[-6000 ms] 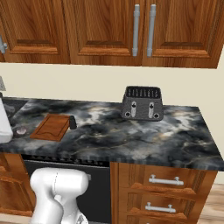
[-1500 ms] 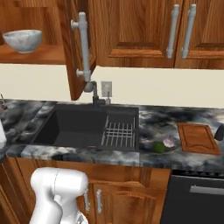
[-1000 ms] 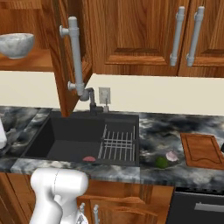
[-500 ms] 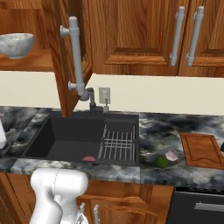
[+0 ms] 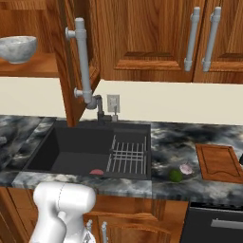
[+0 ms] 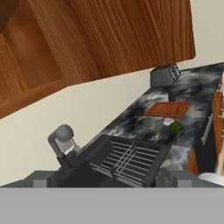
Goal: Open the cabinet. Place the bowl and condiment on the counter. Then place the lime and garlic on the cutting board.
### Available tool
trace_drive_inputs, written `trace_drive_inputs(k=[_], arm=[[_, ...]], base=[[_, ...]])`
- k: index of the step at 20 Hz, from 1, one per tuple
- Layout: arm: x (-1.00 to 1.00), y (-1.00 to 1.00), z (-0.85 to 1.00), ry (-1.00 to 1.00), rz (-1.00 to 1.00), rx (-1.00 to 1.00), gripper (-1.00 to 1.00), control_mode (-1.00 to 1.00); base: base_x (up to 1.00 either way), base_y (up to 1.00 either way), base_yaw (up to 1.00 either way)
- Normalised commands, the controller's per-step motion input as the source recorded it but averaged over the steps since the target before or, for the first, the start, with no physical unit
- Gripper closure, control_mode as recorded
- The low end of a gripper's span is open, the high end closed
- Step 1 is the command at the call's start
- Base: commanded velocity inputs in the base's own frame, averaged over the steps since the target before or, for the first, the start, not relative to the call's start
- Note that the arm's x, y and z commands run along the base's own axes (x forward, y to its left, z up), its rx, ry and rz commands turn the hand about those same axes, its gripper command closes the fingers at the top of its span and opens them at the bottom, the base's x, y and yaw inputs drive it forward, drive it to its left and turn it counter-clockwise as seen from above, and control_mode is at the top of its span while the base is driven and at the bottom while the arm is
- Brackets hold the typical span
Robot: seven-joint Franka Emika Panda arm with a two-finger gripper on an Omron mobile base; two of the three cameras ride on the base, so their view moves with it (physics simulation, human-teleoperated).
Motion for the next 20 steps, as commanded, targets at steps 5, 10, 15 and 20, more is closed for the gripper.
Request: trace_drive_inputs(k=[5, 10, 15, 20], arm=[[0.00, 0.31, 0.28, 0.05, 0.00, -0.03, -1.00, -1.00], [-0.01, -0.04, 0.21, 0.02, 0.01, 0.10, -1.00, -1.00], [-0.09, -0.05, 0.07, 0.00, 0.01, 0.15, -1.00, -1.00], [-0.11, 0.01, 0.01, -0.02, 0.00, 0.15, -1.00, -1.00]], base=[[0.00, 0.00, 0.00], [0.00, 0.00, 0.00], [0.00, 0.00, 0.00], [0.00, 0.00, 0.00]])
